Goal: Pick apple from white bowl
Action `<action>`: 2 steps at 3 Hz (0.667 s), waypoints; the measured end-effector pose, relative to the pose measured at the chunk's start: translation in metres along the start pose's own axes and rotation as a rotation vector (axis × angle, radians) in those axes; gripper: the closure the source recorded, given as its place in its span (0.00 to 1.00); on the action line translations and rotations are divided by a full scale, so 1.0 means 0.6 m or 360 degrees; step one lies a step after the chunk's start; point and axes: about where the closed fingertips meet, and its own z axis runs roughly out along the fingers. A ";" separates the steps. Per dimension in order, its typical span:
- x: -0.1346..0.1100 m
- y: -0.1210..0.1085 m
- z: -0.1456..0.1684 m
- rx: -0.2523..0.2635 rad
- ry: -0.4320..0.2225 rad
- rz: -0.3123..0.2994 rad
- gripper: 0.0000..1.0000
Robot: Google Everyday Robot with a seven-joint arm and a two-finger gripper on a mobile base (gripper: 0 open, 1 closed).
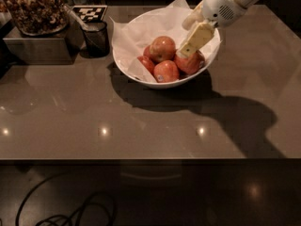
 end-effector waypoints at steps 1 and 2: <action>0.001 -0.006 0.014 -0.0032 -0.0014 0.0014 0.32; 0.008 -0.010 0.029 -0.0072 -0.0017 0.0035 0.30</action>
Offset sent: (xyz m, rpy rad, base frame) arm 0.0144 0.0012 -0.0209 0.0285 0.0737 0.0137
